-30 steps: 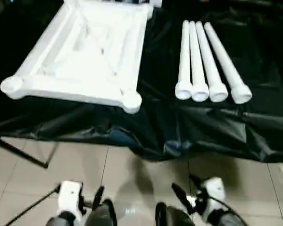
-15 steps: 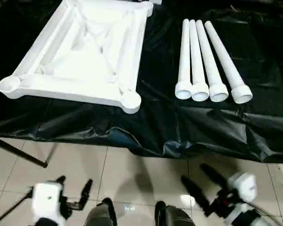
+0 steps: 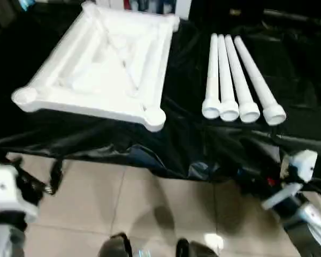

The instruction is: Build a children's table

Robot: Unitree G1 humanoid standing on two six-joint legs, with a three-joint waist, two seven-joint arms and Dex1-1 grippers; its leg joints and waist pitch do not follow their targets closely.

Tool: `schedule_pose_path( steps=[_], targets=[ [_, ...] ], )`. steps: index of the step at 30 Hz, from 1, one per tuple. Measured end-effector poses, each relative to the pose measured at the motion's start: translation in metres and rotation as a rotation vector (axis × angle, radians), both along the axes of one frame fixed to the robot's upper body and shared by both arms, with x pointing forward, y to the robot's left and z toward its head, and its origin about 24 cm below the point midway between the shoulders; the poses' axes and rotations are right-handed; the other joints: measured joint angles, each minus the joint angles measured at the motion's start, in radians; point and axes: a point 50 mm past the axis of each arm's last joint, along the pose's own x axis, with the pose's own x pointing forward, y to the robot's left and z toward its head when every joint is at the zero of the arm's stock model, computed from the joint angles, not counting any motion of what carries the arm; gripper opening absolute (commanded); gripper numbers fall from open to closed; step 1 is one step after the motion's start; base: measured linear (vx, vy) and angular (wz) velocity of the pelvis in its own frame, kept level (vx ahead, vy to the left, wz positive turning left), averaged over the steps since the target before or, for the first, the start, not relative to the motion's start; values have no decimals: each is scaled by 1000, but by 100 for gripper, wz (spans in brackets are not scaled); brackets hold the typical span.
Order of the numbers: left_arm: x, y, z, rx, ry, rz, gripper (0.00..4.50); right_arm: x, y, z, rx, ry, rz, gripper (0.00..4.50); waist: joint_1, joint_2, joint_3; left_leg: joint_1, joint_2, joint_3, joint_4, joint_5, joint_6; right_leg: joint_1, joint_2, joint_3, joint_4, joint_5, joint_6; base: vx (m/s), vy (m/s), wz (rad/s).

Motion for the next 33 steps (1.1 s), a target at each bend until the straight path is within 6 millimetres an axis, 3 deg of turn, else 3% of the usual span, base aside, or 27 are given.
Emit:
schedule_pose_path(
  steps=[2,7,10,13,17,22,25,26,28,29,30,31,32,33],
  targets=[
    [9,0,4,7,-34,2,450,9,-2,-3,-12,3,-51,398,0,1,-10,0,0,-2,5,1,-2,0,0,-1,8,0,0,-63,-9,1],
    [64,-6,10,-54,-146,-33,450,55,1,5,4,-37,-200,398,1,-12,-37,4,0,-13,20,5,-8,1,2,-1,24,4,3,-88,-16,1],
    [89,-29,-5,-84,-108,-120,450,70,5,5,26,-34,-252,398,1,-5,-55,4,-1,-16,24,5,-8,6,3,0,20,7,7,-73,11,0],
    [106,-52,-16,-38,-67,-187,450,73,0,-4,-2,7,-251,398,0,-3,-58,4,-1,-18,29,5,-8,9,3,1,20,10,8,0,0,0],
    [138,-79,-9,22,-72,-266,450,83,8,-3,-21,22,-224,398,-2,3,-61,0,-1,-19,32,5,-8,5,3,0,20,22,6,0,0,0],
    [136,-79,-10,57,-86,-295,450,71,12,-16,-33,55,-231,398,4,9,-76,-4,-2,-21,37,9,6,6,-2,0,19,22,5,0,0,0],
    [127,-75,-25,54,-35,-274,450,65,16,-27,-35,94,-245,398,32,29,-84,-26,-12,-47,77,-13,37,6,-13,0,18,22,18,36,106,-9],
    [126,-74,-27,52,-31,-266,450,65,18,-27,-28,95,-243,398,39,32,-86,-28,-21,-47,86,-19,44,6,-23,-1,17,22,21,6,172,8],
    [126,-74,-27,60,-31,-267,450,66,23,-25,-8,90,-242,398,42,32,-87,-29,-37,-34,85,-22,62,8,-39,3,8,23,20,-4,181,11],
    [126,-74,-27,63,-30,-266,450,68,27,-24,-1,86,-240,398,41,35,-86,-26,-47,-21,83,-23,79,6,-44,1,3,23,14,-24,211,15],
    [125,-74,-28,72,-33,-263,450,70,30,-22,-1,79,-235,398,32,40,-85,-26,-53,-16,83,-24,90,5,-46,-1,12,10,-15,-24,211,15],
    [124,-73,-27,82,-40,-255,450,71,33,-20,1,73,-233,398,24,41,-85,-26,-59,-9,78,-20,99,-4,-44,-14,43,-12,-46,-46,189,11],
    [124,-72,-27,97,-40,-253,450,72,34,-19,-1,70,-234,398,19,40,-85,-26,-67,-1,71,-17,105,-10,-28,-43,76,-28,-52,-67,129,3],
    [124,-73,-28,100,-36,-255,450,72,33,-20,-2,70,-236,398,17,38,-87,-26,-74,11,66,-14,107,-5,-13,-55,76,-27,-49,-67,129,3]
  ],
)
